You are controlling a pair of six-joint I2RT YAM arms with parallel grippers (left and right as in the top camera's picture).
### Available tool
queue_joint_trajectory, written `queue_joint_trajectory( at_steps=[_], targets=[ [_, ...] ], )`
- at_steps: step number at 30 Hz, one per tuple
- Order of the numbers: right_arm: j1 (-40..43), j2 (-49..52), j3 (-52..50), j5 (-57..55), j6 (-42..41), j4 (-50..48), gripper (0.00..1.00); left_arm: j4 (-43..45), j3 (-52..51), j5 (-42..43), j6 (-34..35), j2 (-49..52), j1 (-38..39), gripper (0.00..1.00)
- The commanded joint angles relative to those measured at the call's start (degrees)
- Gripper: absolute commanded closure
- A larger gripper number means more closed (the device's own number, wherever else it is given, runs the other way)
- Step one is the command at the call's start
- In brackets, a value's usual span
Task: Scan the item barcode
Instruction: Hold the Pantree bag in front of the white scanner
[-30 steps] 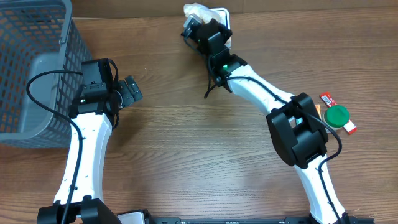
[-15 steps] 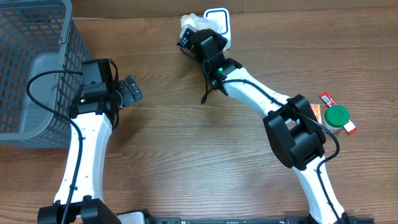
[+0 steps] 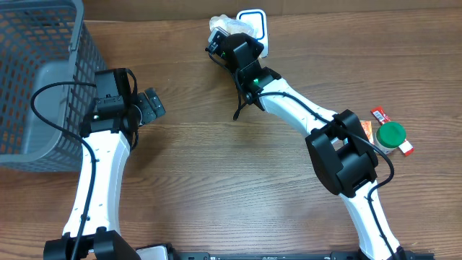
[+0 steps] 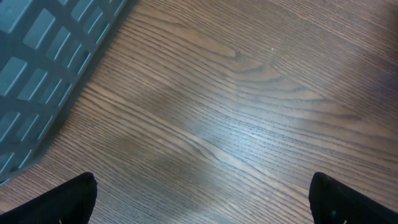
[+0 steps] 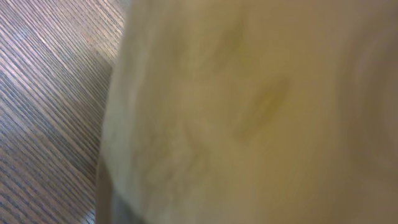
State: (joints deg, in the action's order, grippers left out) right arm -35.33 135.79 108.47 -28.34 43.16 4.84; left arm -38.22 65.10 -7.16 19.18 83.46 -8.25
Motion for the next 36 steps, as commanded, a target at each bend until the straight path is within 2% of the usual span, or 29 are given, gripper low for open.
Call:
queue_joint_trajectory(
  at_steps=[1, 9, 30, 36],
  targets=[
    [0.7, -4.5, 0.4, 0.5, -1.4, -0.7, 0.96, -0.1, 0.9, -0.9, 0.6, -0.2, 0.1, 0.00],
    [2.5, -6.7, 0.4, 0.6, -7.0, -3.3, 0.96, -0.1, 0.9, -0.9, 0.6, -0.2, 0.1, 0.00],
    [3.0, -7.3, 0.4, 0.8, -3.9, -4.5, 0.96, -0.1, 0.9, -0.9, 0.6, -0.2, 0.1, 0.00],
    [3.0, -7.0, 0.3, 3.9, -3.7, 0.5, 0.96, -0.1, 0.9, -0.9, 0.5, -0.2, 0.1, 0.00]
  ],
)
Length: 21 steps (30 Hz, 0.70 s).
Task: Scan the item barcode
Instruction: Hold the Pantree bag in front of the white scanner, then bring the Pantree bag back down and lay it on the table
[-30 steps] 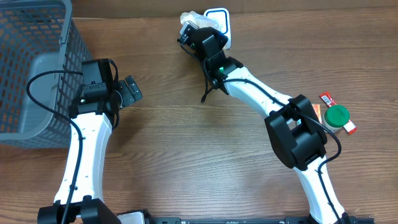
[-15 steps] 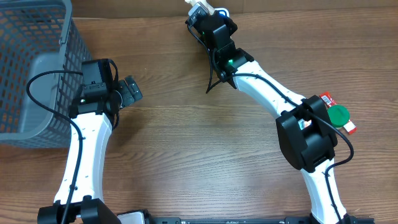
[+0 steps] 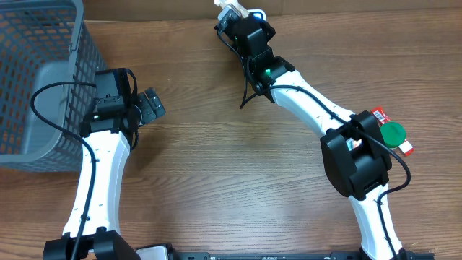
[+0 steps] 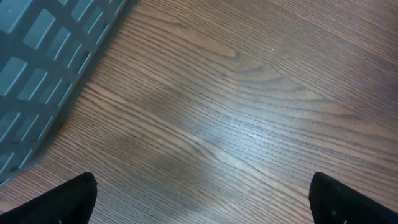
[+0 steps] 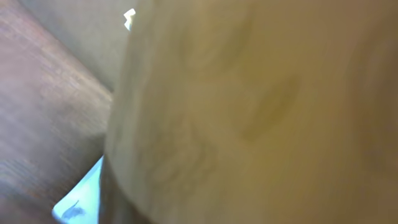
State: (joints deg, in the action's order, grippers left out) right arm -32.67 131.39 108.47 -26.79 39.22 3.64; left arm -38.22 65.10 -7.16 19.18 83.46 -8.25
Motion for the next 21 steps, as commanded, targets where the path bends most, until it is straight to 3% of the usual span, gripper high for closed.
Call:
queue_joint_trajectory(
  at_steps=[1, 16, 21],
  targets=[
    [0.3, -2.4, 0.3, 2.4, 0.3, 2.8, 0.96, -0.1, 0.9, -0.9, 0.5, -0.2, 0.1, 0.00],
    [0.3, -0.6, 0.3, 2.2, 0.1, 3.8, 0.96, -0.1, 0.9, -0.9, 0.6, -0.2, 0.1, 0.00],
    [0.3, -4.2, 0.3, 0.7, -4.5, 3.2, 0.96, -0.1, 0.9, -0.9, 0.5, -0.2, 0.1, 0.00]
  ],
)
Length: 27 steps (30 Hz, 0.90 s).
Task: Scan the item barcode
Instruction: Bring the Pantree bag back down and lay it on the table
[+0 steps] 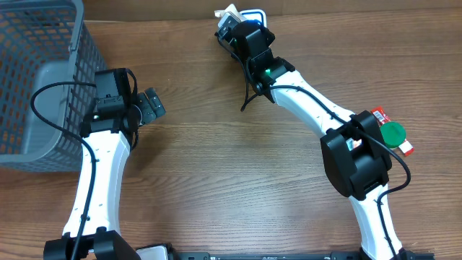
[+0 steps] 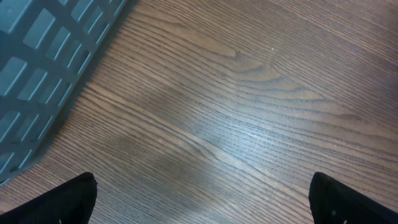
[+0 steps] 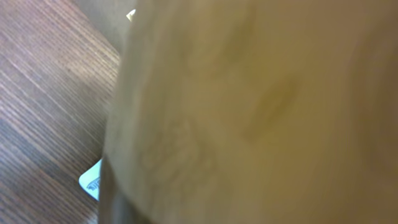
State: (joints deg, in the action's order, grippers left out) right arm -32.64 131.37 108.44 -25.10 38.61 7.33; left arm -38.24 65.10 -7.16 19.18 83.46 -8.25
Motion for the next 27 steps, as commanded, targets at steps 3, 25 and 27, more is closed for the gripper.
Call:
queue_joint_trajectory(
  at_steps=[3, 25, 27],
  targets=[
    [0.3, -8.4, 0.3, -1.0, -6.8, 0.5, 0.96, -0.1, 0.9, -0.9, 0.5, -0.2, 0.1, 0.00],
    [3.3, -24.9, -5.0, 23.8, -20.9, 69.8, 0.96, -0.1, 0.9, -0.9, 0.5, -0.2, 0.1, 0.00],
    [4.1, -24.9, -8.3, 24.0, -20.9, 71.9, 0.96, -0.1, 0.9, -0.9, 0.5, -0.2, 0.1, 0.00]
  ],
)
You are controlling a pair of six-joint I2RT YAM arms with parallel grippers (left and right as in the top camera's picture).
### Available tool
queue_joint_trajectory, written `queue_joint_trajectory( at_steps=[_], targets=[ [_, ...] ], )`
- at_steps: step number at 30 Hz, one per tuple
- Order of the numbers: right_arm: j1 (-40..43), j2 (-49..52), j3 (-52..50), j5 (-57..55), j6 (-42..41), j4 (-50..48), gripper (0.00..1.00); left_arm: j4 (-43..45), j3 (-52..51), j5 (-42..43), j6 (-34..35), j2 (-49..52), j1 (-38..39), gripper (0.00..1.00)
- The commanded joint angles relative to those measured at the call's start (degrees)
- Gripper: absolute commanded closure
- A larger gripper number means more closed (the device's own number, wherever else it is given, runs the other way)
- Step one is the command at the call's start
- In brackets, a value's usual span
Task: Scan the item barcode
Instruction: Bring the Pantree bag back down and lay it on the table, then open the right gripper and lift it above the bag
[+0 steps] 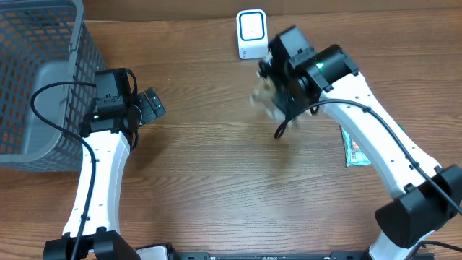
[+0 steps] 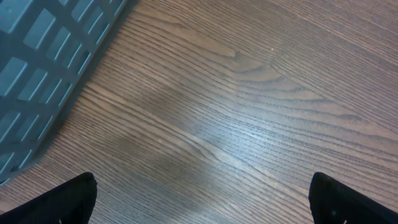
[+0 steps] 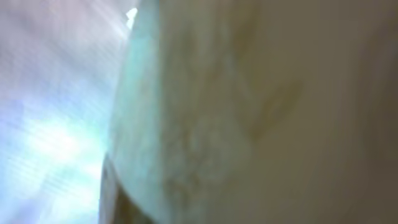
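Observation:
The white barcode scanner with a blue-edged window stands at the far edge of the table. A pale, crinkled packet shows as a motion-blurred patch below and to the right of the scanner. My right gripper is shut on it. The same packet fills the right wrist view and hides the fingers. My left gripper stands open over bare wood beside the basket, its black fingertips at the bottom corners of the left wrist view with nothing between them.
A grey mesh basket takes up the far left corner and reaches the upper left of the left wrist view, basket wall. A green packet lies on the table, partly under my right arm.
My right gripper, still holding the pale packet, has left the spot over the scanner and is now to the right and nearer the middle of the table. The scanner is uncovered. The left arm is unmoved.
My right gripper first held the pale packet at the scanner's left side. It then sat further back, over the scanner, and stayed there at the following moment. Now it is away from the scanner with the packet. The left gripper stayed open by the basket throughout.

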State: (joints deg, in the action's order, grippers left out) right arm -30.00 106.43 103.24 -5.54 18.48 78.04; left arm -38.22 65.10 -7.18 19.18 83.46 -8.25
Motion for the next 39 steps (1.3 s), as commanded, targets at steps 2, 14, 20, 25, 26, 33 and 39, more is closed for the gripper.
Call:
queue_joint_trajectory(
  at_steps=[2, 14, 20, 25, 26, 33, 39],
  targets=[
    [2.4, 0.0, -7.0, 4.4, -0.7, 1.4, 0.96, -0.1, 0.9, -0.9, 0.6, -0.2, 0.1, 0.00],
    [7.6, 0.1, -23.1, 4.1, -0.7, -10.0, 0.37, -0.1, 0.9, -0.9, 0.5, -0.2, 0.1, 0.00],
    [8.9, 0.1, -23.0, -3.1, -5.0, -15.4, 0.04, -0.1, 0.9, -0.9, 0.5, -0.2, 0.1, 0.00],
    [9.1, 0.0, -22.9, -7.3, -16.7, -22.1, 0.00, -0.1, 0.9, -0.9, 0.6, -0.2, 0.1, 0.00],
    [8.8, 0.0, -22.9, -4.9, -20.7, -23.1, 0.00, -0.1, 0.9, -0.9, 0.6, -0.2, 0.1, 0.00],
    [7.8, 0.0, -22.9, 26.6, -26.8, -24.0, 0.00, -0.1, 0.9, -0.9, 0.6, -0.2, 0.1, 0.00],
    [6.8, 0.1, -23.5, 36.0, -35.1, -24.0, 0.00, -0.1, 0.9, -0.9, 0.6, -0.2, 0.1, 0.00]
  ],
)
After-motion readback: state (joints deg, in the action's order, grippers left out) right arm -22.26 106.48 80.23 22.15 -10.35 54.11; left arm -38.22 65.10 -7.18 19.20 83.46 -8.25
